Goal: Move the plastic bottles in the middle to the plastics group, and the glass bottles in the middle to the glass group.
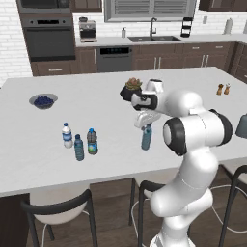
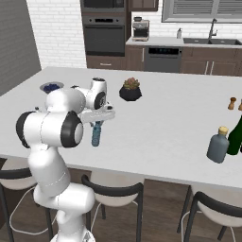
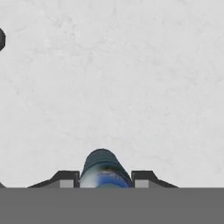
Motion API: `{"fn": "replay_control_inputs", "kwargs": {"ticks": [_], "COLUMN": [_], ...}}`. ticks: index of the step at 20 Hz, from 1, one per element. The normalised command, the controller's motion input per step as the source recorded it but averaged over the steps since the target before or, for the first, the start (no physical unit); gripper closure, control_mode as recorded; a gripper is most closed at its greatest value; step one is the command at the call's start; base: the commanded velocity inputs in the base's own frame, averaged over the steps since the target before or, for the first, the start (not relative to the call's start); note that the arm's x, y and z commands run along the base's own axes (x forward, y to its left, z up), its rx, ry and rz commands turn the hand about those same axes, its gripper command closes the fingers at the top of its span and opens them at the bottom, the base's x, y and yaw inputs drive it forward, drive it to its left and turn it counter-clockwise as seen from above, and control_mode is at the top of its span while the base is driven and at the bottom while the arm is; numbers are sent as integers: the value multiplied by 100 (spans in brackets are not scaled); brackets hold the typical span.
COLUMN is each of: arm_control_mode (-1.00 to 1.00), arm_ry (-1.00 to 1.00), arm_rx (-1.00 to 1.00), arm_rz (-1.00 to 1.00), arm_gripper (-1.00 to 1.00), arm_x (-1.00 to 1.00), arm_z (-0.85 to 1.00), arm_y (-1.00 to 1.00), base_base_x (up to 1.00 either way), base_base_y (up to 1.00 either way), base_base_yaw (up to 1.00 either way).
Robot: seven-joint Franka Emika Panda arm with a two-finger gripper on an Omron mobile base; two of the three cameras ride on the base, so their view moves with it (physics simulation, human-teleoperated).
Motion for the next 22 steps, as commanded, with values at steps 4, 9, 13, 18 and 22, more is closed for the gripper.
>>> {"fn": "replay_control_inputs", "kwargs": {"ticks": [4,9,13,18,22], "arm_control_mode": [-100,-100,-100,-100,-100], "arm_ry": [0,0,0,-2,-3], "arm_rx": [6,0,0,-1,-5], "arm_rz": [0,0,0,0,0], "arm_gripper": [100,100,100,100,100], "arm_x": [-67,-61,-44,-34,-4], "arm_z": [17,4,11,2,0], "arm_y": [51,75,83,81,78], "base_base_x": [0,0,0,0,0], "base_base_y": [0,0,0,0,0], "base_base_yaw": [0,0,0,0,0]}}
